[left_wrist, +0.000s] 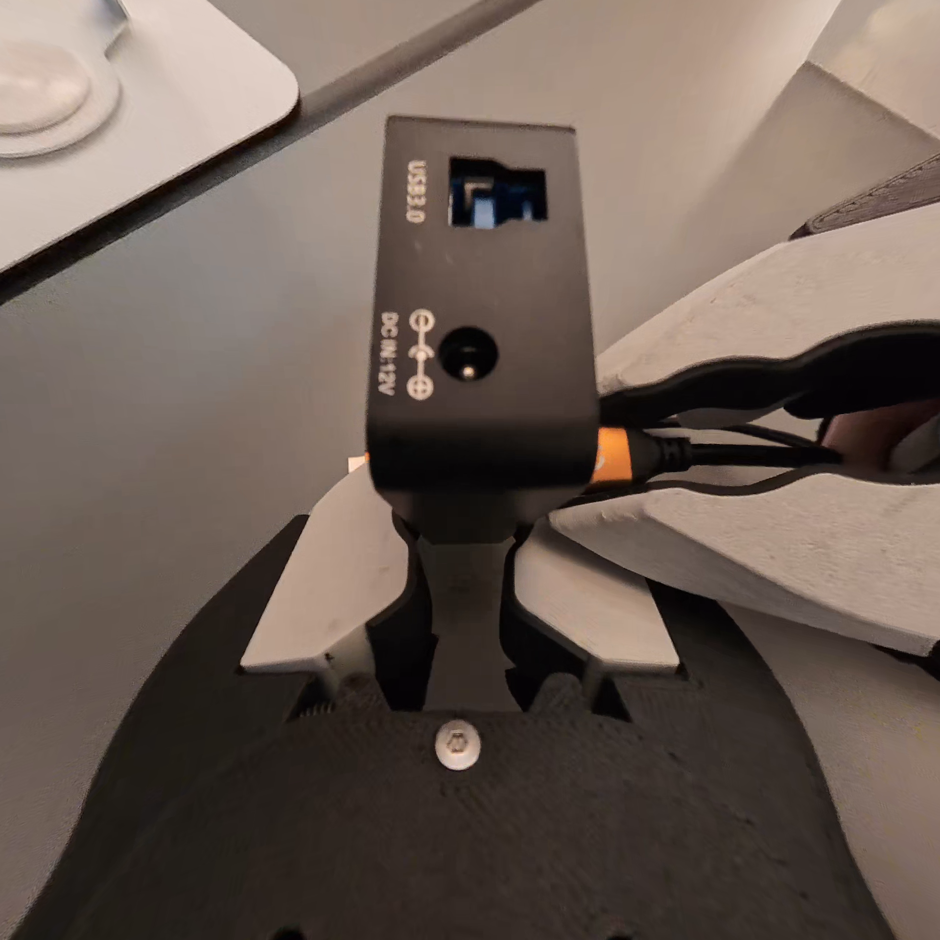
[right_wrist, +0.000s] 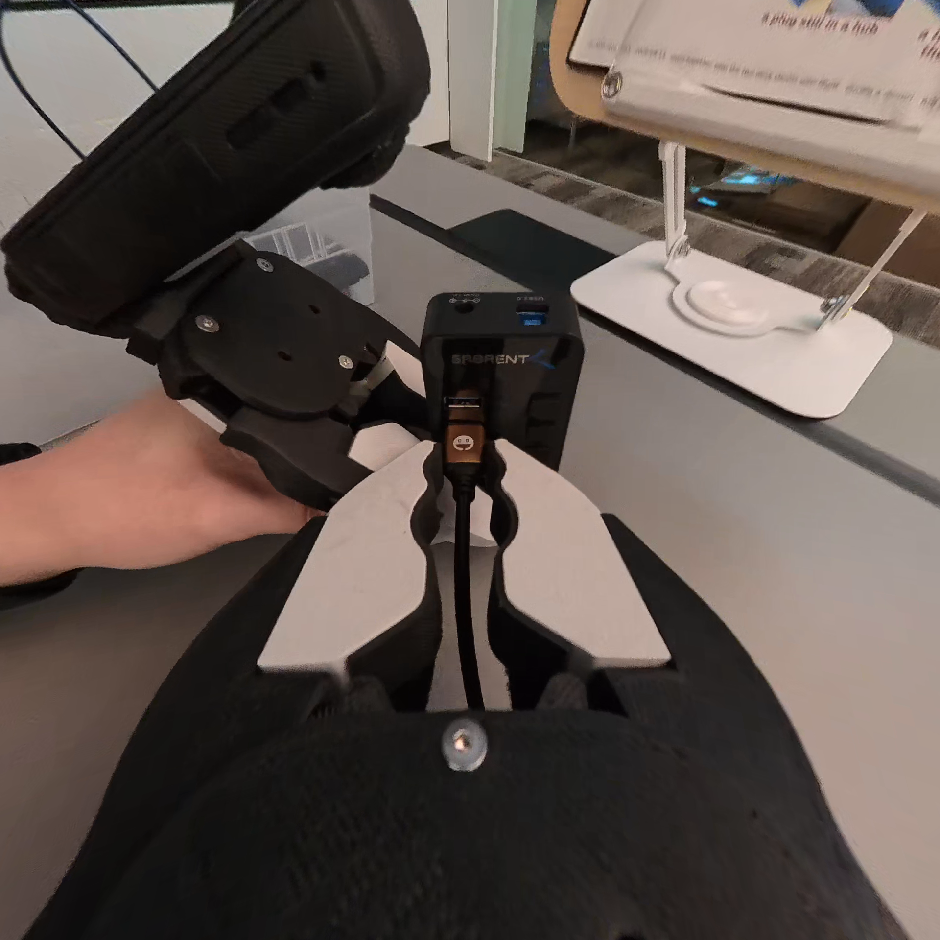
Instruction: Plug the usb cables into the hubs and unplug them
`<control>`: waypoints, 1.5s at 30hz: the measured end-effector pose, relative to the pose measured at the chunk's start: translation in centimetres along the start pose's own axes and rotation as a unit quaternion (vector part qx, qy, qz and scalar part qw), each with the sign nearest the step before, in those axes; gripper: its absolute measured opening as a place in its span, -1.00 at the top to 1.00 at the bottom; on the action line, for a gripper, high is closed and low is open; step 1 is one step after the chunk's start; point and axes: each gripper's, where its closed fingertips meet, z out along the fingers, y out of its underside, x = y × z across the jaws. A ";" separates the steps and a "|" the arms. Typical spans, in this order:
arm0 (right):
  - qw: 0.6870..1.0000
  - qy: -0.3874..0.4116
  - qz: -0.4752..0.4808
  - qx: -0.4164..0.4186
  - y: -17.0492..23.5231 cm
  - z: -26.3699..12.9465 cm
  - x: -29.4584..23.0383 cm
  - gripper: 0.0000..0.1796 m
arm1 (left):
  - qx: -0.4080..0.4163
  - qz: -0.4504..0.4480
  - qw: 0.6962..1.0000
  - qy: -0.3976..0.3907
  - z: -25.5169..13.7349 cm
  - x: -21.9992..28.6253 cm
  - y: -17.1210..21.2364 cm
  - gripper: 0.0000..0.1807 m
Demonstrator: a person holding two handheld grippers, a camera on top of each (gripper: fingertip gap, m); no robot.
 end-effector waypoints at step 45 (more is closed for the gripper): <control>0.946 -0.012 -0.130 0.296 -7.4 -8.0 -2.3 0.83 | 0.061 0.220 0.944 -0.238 -8.7 2.2 -7.6 0.68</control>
